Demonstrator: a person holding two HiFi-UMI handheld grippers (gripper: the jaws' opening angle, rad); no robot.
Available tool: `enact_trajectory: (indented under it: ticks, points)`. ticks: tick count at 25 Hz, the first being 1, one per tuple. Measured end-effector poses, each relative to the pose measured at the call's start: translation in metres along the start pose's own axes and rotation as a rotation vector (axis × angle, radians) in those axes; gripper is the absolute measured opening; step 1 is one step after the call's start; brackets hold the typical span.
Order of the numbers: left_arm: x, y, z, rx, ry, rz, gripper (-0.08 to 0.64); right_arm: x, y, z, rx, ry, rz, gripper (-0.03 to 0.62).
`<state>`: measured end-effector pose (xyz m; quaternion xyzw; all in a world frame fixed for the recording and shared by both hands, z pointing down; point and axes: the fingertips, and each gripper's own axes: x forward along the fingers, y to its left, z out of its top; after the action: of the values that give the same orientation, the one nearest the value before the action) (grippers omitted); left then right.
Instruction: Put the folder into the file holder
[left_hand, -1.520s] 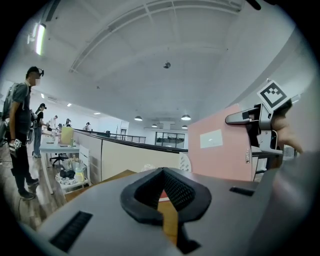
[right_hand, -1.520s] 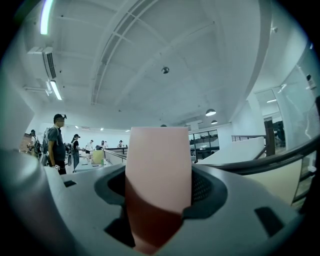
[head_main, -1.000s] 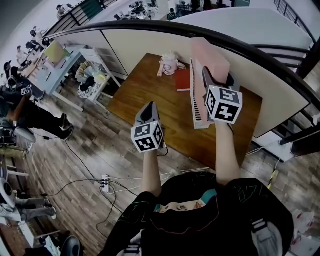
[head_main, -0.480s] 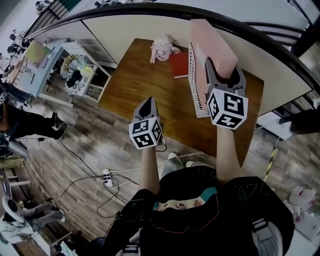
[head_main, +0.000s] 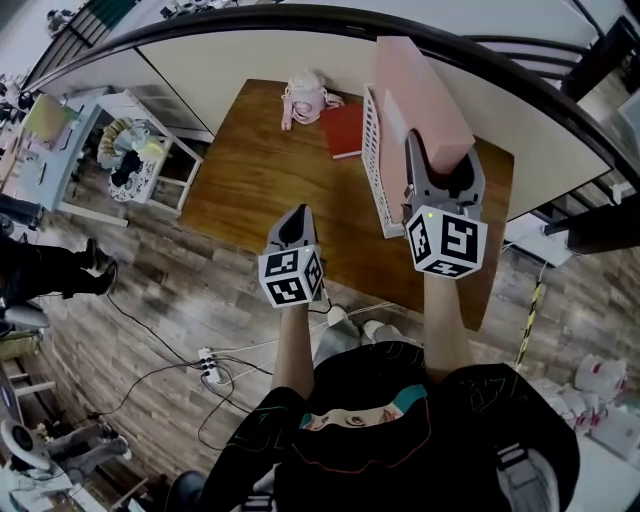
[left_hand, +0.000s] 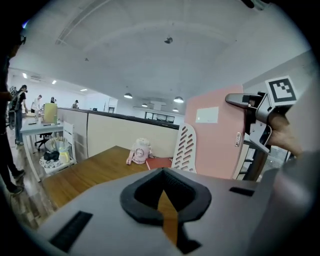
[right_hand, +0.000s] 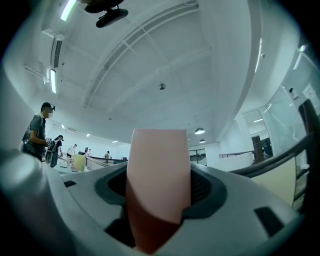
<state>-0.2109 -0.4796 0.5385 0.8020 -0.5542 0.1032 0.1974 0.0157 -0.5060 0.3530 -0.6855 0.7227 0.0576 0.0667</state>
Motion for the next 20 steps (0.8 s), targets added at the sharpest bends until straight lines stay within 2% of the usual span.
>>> enact_trajectory:
  ticks: [4,8,10,16,18,20]
  points:
    - [0.0,0.009,-0.016,-0.01,0.032,0.005,0.0,-0.006,0.005,-0.041,-0.007,0.062,0.006,0.287]
    - [0.005,0.0,-0.03,-0.012,0.059,-0.029,0.0,-0.02,0.011,-0.115,-0.001,0.256,0.042,0.29]
    - [0.006,-0.007,-0.036,-0.012,0.074,-0.047,0.0,-0.032,0.014,-0.134,-0.002,0.308,0.062,0.288]
    - [0.015,-0.031,-0.03,-0.017,0.057,-0.092,0.0,-0.035,0.011,-0.136,-0.028,0.42,0.118,0.293]
    - [0.014,-0.041,-0.027,-0.019,0.044,-0.103,0.0,-0.043,0.011,-0.134,0.009,0.444,0.17,0.295]
    - [0.013,-0.051,-0.021,-0.014,0.027,-0.109,0.0,-0.047,0.015,-0.127,0.067,0.452,0.245,0.322]
